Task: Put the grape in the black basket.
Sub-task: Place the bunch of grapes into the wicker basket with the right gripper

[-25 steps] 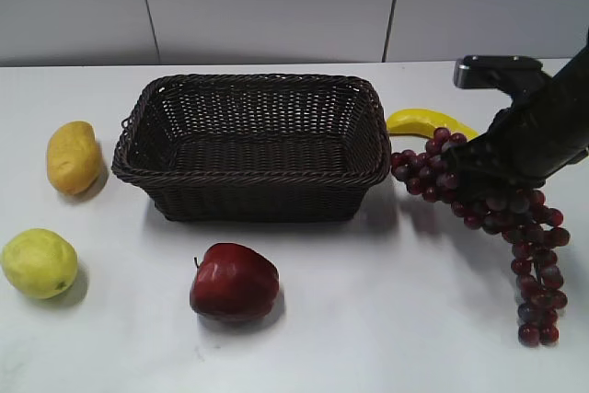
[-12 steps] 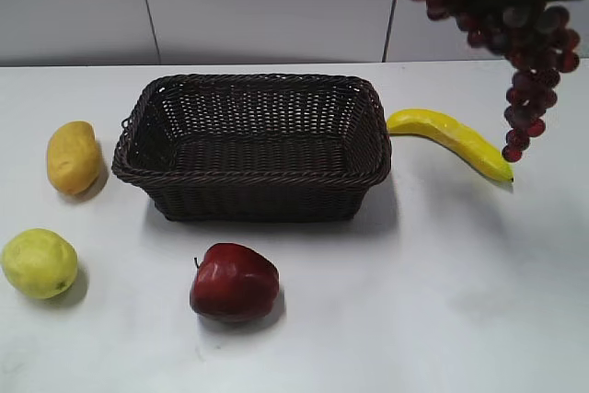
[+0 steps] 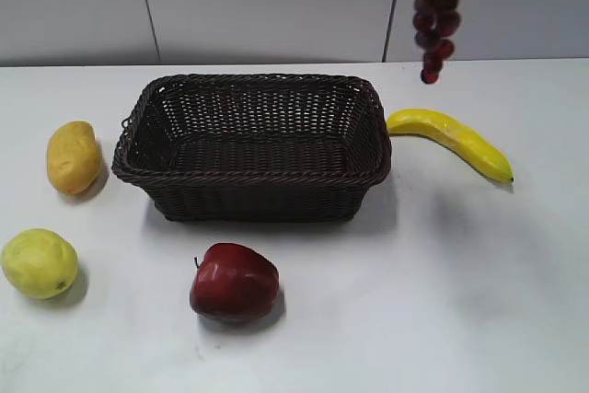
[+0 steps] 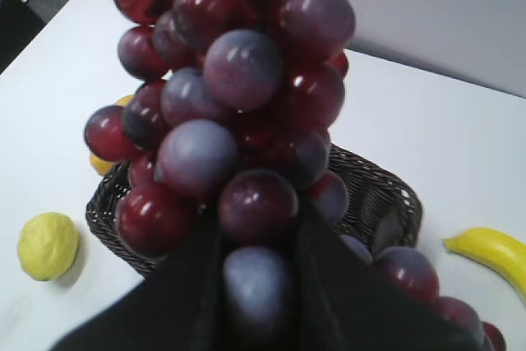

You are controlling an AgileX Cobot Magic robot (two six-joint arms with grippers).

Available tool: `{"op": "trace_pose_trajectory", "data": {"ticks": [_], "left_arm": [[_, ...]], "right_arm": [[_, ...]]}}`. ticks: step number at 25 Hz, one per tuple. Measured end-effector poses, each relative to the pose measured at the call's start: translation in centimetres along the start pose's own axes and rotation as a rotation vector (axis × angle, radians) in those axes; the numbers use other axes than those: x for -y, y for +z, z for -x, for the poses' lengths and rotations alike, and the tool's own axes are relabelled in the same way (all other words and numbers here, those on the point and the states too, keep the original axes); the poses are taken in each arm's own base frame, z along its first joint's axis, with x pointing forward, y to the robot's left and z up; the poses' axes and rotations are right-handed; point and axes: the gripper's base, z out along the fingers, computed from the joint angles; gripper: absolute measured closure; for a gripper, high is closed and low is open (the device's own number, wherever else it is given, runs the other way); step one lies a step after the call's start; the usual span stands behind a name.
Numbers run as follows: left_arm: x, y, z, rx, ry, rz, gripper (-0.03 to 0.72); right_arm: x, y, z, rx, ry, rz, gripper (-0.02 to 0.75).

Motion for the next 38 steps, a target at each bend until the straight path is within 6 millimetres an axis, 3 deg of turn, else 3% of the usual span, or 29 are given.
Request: {"op": "trace_pose_trajectory", "data": {"ticks": [7,13,20,23,25,27,32,38], "left_arm": [[0.0,0.0,0.0,0.000,0.000,0.000,0.460],[0.0,0.0,0.0,0.000,0.000,0.000,0.460],[0.0,0.0,0.0,0.000,0.000,0.000,0.460],[0.0,0.0,0.0,0.000,0.000,0.000,0.460],[0.0,0.0,0.0,0.000,0.000,0.000,0.460],[0.0,0.0,0.0,0.000,0.000,0.000,0.460],[0.0,0.0,0.0,0.000,0.000,0.000,0.460],[0.0,0.0,0.0,0.000,0.000,0.000,0.460]], "right_arm": [[-1.6,7.8,-1.5,-0.076,-0.072,0.054,0.607],[-0.5,14.2,-5.5,-0.202,-0.099,0.049,0.609],[1.7,19.1,-10.0,-0.341,-0.075,0.026,0.582],[2.0,19.7,-10.7,-0.364,-0.071,0.025,0.391],[2.0,19.7,-10.7,-0.365,-0.073,0.027,0.213],[1.9,19.7,-10.5,-0.365,-0.077,0.028,0.120],[1.4,18.9,-9.2,-0.380,-0.139,0.043,0.089],[-0.6,13.7,-3.8,-0.363,-0.218,0.005,0.089]]}}
